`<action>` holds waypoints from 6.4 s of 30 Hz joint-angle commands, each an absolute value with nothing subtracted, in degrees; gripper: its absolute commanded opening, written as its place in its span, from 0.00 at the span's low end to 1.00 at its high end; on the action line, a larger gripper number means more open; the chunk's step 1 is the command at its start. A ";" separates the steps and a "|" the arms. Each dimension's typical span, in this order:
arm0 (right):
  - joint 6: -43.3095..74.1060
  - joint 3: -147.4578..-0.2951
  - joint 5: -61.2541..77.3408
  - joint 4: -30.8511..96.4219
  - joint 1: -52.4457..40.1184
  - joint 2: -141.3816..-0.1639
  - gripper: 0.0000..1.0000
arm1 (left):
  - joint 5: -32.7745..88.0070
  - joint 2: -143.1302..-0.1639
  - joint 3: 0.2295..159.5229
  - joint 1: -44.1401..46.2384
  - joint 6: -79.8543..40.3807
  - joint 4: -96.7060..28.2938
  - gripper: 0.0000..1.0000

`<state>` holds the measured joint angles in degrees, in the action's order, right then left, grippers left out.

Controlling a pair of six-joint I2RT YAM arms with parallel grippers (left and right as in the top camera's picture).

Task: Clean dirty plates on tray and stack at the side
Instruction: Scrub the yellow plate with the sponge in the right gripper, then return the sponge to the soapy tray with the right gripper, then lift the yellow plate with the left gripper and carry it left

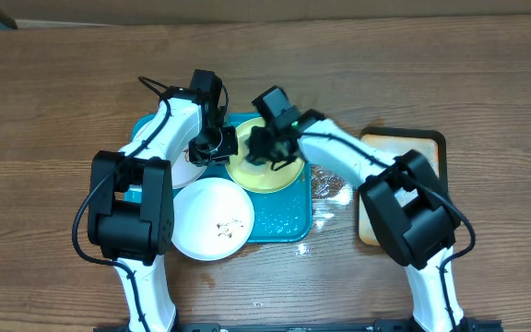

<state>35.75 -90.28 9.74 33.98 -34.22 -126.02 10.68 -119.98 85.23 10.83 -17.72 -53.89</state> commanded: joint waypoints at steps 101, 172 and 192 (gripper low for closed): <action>28.03 -74.56 -1.19 62.67 -4.80 -102.94 0.04 | -42.70 -109.67 112.14 20.62 -40.51 -94.63 0.04; 28.08 -74.56 1.85 63.13 -4.73 -102.94 0.04 | -39.48 -115.09 112.14 34.72 -45.69 -85.08 0.04; 28.25 -74.56 3.40 64.84 -4.73 -102.94 0.04 | 11.25 -110.48 111.74 -13.82 -30.20 -74.61 0.05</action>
